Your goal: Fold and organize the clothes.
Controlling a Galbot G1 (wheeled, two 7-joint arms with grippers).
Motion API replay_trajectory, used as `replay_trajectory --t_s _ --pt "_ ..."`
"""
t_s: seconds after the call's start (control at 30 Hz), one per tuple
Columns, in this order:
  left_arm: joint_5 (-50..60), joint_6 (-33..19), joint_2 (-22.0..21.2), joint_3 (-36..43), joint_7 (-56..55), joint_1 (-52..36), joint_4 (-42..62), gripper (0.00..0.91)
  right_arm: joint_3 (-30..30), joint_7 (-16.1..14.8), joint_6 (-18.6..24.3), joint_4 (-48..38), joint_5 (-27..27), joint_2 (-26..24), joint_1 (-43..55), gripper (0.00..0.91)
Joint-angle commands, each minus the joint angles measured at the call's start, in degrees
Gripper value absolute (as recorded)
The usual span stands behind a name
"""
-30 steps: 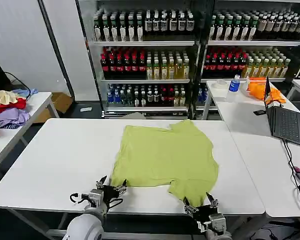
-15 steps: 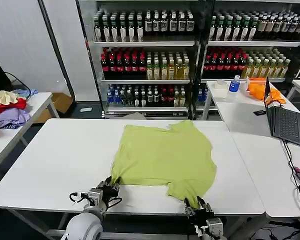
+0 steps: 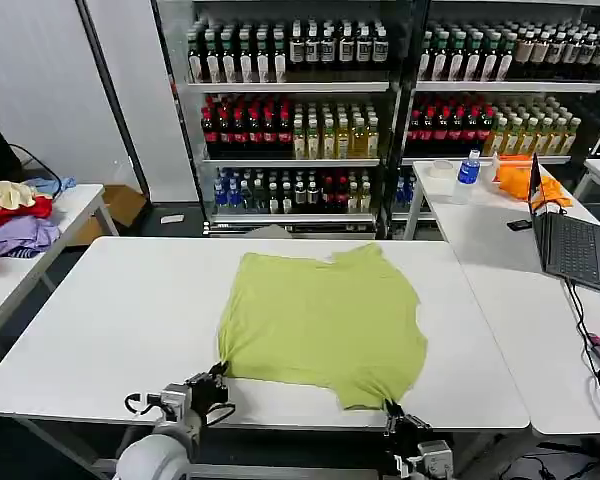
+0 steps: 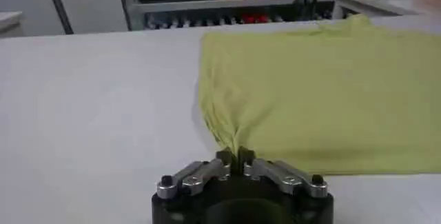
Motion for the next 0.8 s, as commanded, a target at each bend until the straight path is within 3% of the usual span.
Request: replay_trajectory --t_s 0.03,0.4,0.8 --pt "-1.05 -0.05 0.38 -2.76 0.11 5.71 -7.71 0.05 0.38 -0.14 0.38 3.39 -0.33 -0.2 -2.0 0.0" --pt "-2.13 -0.03 3.4 -5.76 0.27 9.16 -14.88 0.05 4.28 -0.33 1.16 9.64 -1.06 -0.7 -3.63 0.0" --pt "-0.85 -1.17 6.48 -1.53 1.67 0.3 -4.21 0.05 3.98 -1.65 3.25 -0.08 -0.32 -5.28 7.57 0.0"
